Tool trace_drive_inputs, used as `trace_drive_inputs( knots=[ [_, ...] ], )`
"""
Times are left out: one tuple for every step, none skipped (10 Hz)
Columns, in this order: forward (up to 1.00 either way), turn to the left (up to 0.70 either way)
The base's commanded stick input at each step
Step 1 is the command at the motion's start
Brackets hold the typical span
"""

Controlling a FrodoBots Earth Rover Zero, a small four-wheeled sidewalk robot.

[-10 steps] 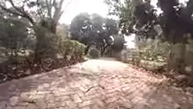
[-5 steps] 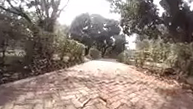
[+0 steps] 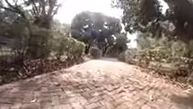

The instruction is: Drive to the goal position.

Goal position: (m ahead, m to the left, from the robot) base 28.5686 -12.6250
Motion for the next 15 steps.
trace_drive_inputs(
  knots=[
    [0.85, 0.0],
    [0.85, 0.0],
    [0.85, 0.0],
    [0.85, 0.0],
    [0.85, 0.0],
    [0.85, 0.0],
    [0.85, 0.0],
    [0.85, 0.0],
    [0.85, 0.0],
    [0.85, 0.0],
    [0.85, 0.0],
    [0.85, 0.0],
    [0.85, 0.0],
    [0.85, 0.0],
    [0.85, 0.0]
  ],
)
